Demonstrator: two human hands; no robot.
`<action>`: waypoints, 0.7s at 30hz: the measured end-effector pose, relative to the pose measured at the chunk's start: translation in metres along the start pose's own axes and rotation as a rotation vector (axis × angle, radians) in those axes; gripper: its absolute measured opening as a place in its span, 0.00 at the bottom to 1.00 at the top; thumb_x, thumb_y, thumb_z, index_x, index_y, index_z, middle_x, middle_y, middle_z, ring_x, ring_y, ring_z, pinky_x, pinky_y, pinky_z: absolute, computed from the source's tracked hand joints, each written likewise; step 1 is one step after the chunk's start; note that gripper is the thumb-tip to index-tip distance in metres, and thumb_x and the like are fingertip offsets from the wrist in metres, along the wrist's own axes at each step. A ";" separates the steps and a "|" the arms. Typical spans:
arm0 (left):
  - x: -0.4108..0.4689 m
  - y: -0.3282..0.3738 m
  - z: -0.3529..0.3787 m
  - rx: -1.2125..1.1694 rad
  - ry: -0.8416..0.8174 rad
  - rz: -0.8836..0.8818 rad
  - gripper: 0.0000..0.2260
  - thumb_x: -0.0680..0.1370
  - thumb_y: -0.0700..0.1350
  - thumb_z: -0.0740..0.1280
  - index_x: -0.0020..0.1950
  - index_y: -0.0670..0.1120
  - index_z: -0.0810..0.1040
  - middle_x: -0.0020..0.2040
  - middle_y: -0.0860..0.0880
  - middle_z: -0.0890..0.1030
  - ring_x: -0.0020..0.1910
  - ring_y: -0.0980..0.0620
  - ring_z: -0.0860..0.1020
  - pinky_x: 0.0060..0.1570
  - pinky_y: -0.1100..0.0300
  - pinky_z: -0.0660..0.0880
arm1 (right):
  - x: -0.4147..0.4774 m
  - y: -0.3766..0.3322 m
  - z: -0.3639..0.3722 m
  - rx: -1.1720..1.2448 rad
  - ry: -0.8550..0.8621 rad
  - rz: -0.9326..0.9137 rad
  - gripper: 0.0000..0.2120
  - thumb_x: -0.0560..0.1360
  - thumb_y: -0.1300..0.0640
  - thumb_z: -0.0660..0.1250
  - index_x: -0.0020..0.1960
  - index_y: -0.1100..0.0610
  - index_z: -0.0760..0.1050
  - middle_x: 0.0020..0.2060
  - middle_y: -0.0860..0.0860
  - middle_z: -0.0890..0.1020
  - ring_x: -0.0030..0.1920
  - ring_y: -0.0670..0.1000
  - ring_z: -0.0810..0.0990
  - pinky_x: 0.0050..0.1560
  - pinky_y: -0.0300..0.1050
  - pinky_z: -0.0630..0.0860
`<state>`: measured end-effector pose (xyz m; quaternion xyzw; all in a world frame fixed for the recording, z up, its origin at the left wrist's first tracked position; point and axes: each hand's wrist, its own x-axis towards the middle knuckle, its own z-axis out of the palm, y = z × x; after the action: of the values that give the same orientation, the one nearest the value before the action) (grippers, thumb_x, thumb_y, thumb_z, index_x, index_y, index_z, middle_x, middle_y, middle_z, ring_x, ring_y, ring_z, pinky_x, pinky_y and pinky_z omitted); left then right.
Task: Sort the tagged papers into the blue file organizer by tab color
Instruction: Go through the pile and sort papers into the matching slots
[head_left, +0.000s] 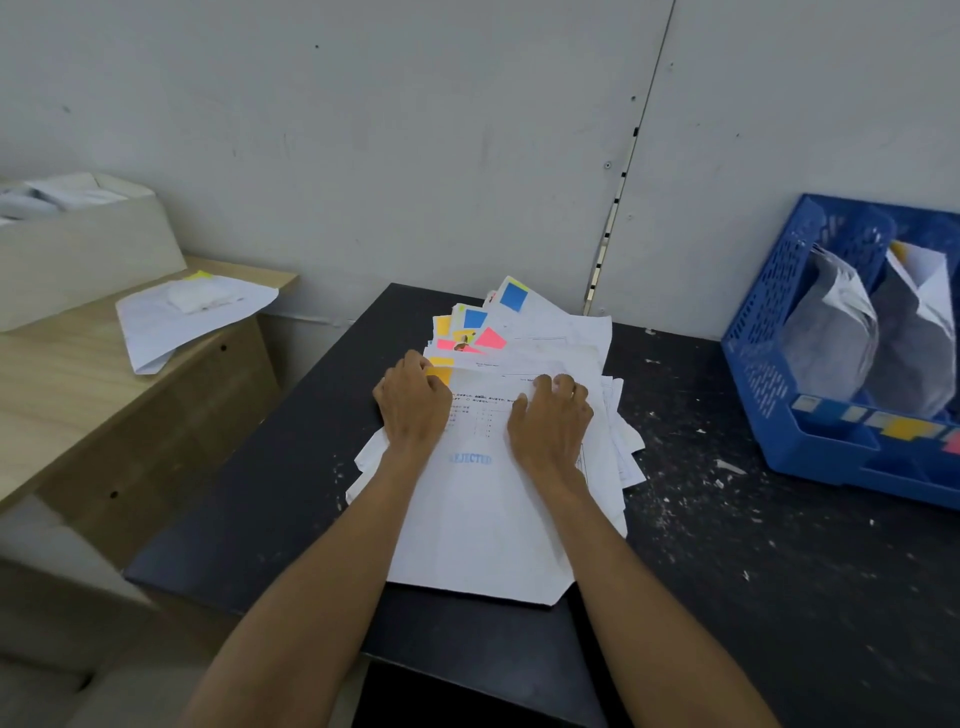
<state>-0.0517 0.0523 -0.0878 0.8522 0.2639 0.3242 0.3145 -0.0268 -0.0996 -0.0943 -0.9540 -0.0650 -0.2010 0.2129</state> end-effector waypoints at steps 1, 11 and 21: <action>0.000 0.001 -0.001 -0.008 0.006 0.004 0.04 0.79 0.40 0.61 0.50 0.44 0.75 0.45 0.46 0.79 0.45 0.50 0.77 0.57 0.54 0.71 | 0.000 0.001 0.001 0.014 -0.008 -0.004 0.15 0.78 0.53 0.60 0.62 0.58 0.72 0.64 0.56 0.73 0.64 0.57 0.68 0.63 0.54 0.64; -0.004 0.002 -0.006 -0.235 0.027 -0.043 0.08 0.81 0.42 0.57 0.44 0.44 0.71 0.37 0.48 0.76 0.35 0.53 0.76 0.31 0.65 0.69 | 0.000 0.003 -0.004 0.182 0.035 0.048 0.17 0.77 0.54 0.63 0.65 0.56 0.71 0.58 0.54 0.76 0.58 0.54 0.71 0.58 0.50 0.69; -0.001 -0.001 -0.012 -0.432 -0.035 -0.105 0.06 0.79 0.37 0.60 0.46 0.42 0.75 0.39 0.51 0.77 0.35 0.57 0.75 0.33 0.70 0.69 | 0.002 0.014 -0.012 0.587 0.125 0.168 0.10 0.75 0.57 0.69 0.55 0.60 0.78 0.51 0.53 0.83 0.51 0.54 0.80 0.53 0.41 0.72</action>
<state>-0.0615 0.0568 -0.0823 0.7558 0.2266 0.3415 0.5107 -0.0265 -0.1172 -0.0889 -0.8397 -0.0282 -0.2136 0.4986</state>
